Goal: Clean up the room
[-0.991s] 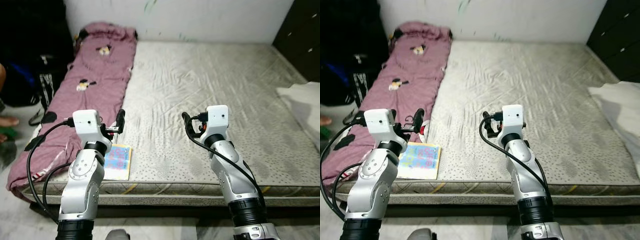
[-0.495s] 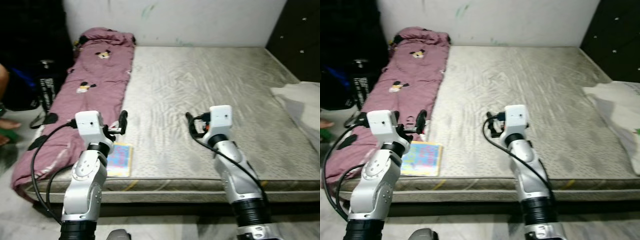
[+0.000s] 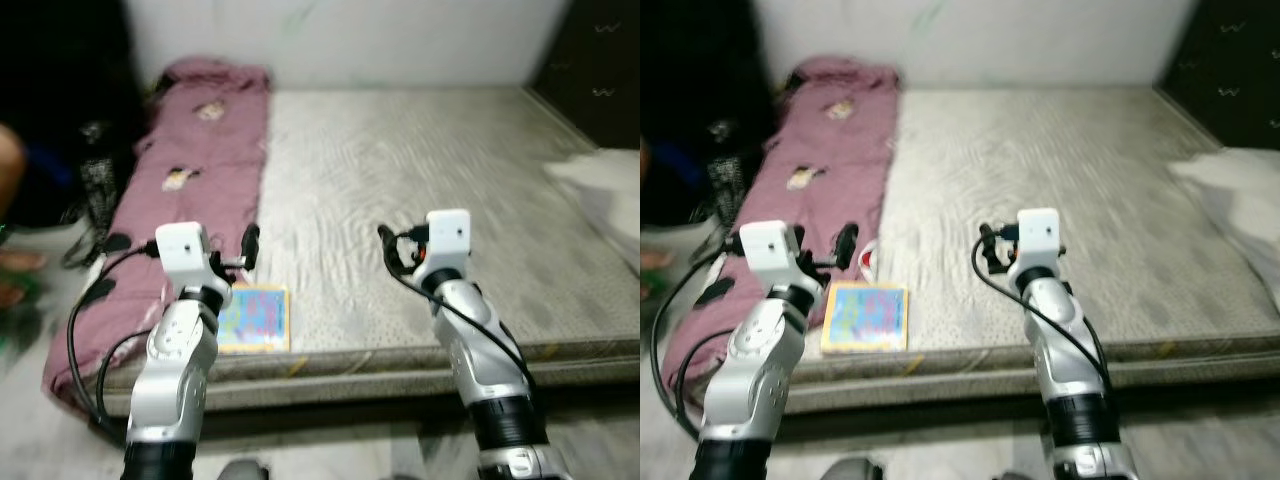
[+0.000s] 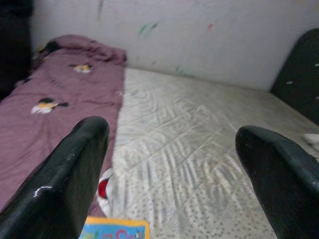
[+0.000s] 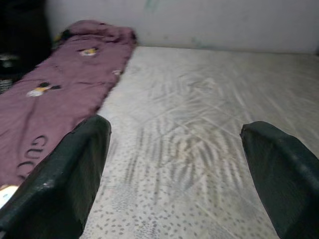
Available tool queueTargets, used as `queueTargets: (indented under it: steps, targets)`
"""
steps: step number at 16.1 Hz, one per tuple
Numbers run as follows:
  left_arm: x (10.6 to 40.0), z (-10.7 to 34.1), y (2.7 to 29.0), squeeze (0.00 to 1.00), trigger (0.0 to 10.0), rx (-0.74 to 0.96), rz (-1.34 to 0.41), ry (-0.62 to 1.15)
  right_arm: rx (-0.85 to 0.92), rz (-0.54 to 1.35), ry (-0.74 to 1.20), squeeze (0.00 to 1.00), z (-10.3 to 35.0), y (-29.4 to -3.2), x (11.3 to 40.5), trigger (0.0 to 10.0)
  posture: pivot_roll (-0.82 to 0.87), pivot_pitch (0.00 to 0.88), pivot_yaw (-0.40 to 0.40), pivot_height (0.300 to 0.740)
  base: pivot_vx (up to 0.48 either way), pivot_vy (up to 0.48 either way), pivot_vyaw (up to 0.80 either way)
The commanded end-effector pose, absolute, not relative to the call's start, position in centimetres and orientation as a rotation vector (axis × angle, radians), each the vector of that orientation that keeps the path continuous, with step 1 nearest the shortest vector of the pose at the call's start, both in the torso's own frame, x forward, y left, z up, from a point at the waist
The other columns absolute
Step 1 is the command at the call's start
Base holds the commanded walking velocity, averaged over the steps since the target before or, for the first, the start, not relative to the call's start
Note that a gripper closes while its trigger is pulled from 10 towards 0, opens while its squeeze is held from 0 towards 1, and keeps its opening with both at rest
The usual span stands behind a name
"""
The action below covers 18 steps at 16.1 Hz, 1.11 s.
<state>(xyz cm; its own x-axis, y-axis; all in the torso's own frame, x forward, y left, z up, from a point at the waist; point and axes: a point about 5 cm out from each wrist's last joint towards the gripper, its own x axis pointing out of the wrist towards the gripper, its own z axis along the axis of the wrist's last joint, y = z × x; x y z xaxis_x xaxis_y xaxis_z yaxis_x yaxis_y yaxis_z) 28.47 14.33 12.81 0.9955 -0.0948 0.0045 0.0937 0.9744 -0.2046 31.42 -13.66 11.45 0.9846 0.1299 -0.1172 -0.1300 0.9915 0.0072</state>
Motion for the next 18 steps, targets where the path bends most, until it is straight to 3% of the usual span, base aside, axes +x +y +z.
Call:
queueTargets:
  steps: [1, 7, 15, 18]
  targets:
    - [28.46, 12.92, 15.12, 0.00, 10.0, -0.195, -0.074, 0.003, 0.008, 0.165, 0.104, 0.00, 11.86, -12.57, 31.58, 10.0, 0.01, 0.000, -0.009, 0.740, 0.000, 0.480, 0.00]
    - [28.38, 12.94, 15.14, 0.00, 10.0, -0.186, -0.068, -0.001, 0.012, 0.178, 0.110, 0.00, 11.77, -12.26, 31.49, 10.0, 0.01, 0.000, -0.012, 0.740, 0.000, 0.454, 0.00]
    - [28.37, 13.41, 14.95, 0.00, 10.0, -0.181, -0.096, -0.035, 0.009, 0.198, 0.106, 0.00, 11.80, -11.91, 31.40, 10.0, 0.01, 0.000, -0.010, 0.740, 0.000, 0.000, 0.00]
    - [28.36, 13.29, 14.88, 0.00, 10.0, -0.213, -0.091, -0.028, 0.018, 0.206, 0.112, 0.00, 11.73, -11.83, 31.41, 10.0, 0.01, 0.000, -0.011, 0.740, 0.084, 0.375, 0.00]
